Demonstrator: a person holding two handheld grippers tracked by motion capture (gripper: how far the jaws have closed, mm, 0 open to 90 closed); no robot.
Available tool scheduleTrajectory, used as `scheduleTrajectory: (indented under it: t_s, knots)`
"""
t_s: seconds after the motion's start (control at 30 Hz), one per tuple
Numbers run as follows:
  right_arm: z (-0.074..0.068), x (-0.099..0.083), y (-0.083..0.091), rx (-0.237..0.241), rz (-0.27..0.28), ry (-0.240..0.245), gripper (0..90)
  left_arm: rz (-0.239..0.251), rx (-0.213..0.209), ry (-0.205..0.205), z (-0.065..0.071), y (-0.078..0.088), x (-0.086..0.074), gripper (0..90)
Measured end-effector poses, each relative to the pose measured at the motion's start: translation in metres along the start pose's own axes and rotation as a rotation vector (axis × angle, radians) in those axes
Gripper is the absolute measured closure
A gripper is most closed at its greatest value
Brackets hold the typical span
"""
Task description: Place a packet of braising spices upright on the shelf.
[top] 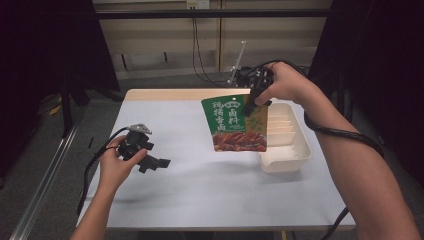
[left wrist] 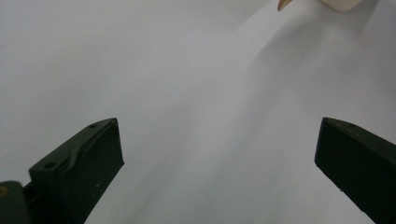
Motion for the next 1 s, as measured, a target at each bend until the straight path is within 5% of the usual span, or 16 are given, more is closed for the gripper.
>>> scheduleTrajectory:
  t_s: [0.33, 0.43, 1.0]
  knots:
    - [0.006, -0.014, 0.005, -0.01, 0.006, -0.042, 90.0, 0.004, -0.018, 0.02, -0.006, -0.007, -0.019, 1.5]
    - [0.007, -0.016, 0.005, -0.01, 0.006, -0.049, 90.0, -0.02, -0.001, 0.015, -0.008, -0.007, -0.021, 1.4]
    - [0.012, -0.035, 0.014, -0.029, 0.005, -0.113, 90.0, 0.007, -0.004, 0.045, -0.009, -0.006, -0.033, 0.9]
Point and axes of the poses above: each handheld gripper's, and its own axes: y roughly backward along the jaws, x roughly out of its top, z roughly to its right, the point moved 5 cm from there along -y, roughly forward along the jaws, and after that the axes turned 11 degrees about -x, right-handed, at the moved point
